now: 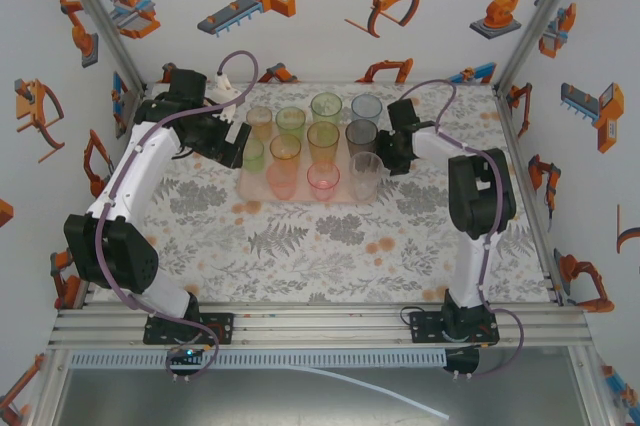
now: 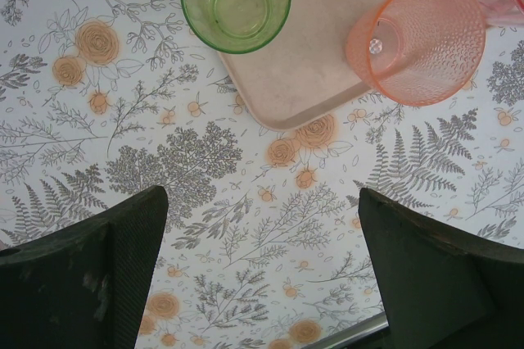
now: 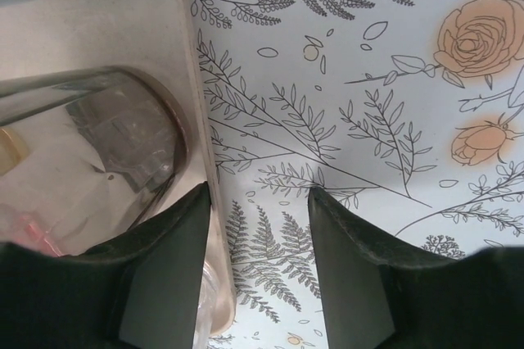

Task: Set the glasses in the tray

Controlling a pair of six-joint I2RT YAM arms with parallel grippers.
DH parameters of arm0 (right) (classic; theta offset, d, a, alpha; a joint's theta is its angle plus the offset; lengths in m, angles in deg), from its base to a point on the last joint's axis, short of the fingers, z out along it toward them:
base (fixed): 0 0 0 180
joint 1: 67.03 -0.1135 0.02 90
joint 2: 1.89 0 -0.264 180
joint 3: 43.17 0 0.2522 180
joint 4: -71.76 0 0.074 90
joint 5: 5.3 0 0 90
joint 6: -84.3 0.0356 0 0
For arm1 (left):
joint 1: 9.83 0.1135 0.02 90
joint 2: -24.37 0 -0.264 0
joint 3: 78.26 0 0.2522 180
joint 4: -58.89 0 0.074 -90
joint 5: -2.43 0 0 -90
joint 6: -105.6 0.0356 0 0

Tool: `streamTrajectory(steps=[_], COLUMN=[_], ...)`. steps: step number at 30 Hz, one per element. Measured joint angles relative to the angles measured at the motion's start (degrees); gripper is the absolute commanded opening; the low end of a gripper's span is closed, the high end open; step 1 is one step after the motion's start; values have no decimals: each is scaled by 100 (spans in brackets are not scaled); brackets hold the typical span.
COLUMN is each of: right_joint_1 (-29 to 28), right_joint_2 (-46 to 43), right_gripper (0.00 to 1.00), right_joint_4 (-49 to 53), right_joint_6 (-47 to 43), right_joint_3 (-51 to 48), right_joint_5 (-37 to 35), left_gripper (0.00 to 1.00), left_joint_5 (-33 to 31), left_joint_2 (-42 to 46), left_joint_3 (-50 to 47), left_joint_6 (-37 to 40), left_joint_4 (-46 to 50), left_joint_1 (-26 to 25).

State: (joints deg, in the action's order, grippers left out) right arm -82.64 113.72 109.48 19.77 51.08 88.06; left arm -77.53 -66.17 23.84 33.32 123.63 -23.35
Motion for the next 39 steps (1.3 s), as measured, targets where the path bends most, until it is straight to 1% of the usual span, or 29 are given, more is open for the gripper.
streamTrajectory(steps=[14, 39], right_joint_1=[-31, -28], right_joint_2=[9, -28], right_gripper=[39, 38], right_joint_4=[-24, -98], right_joint_6=[85, 173], right_joint_3=[0, -90], right_joint_5=[0, -37], left_gripper=[90, 90], left_joint_5=[0, -17], left_joint_2=[-2, -2], left_joint_3=[0, -7], left_joint_6=[0, -2], left_joint_4=[0, -2], left_joint_1=[0, 0])
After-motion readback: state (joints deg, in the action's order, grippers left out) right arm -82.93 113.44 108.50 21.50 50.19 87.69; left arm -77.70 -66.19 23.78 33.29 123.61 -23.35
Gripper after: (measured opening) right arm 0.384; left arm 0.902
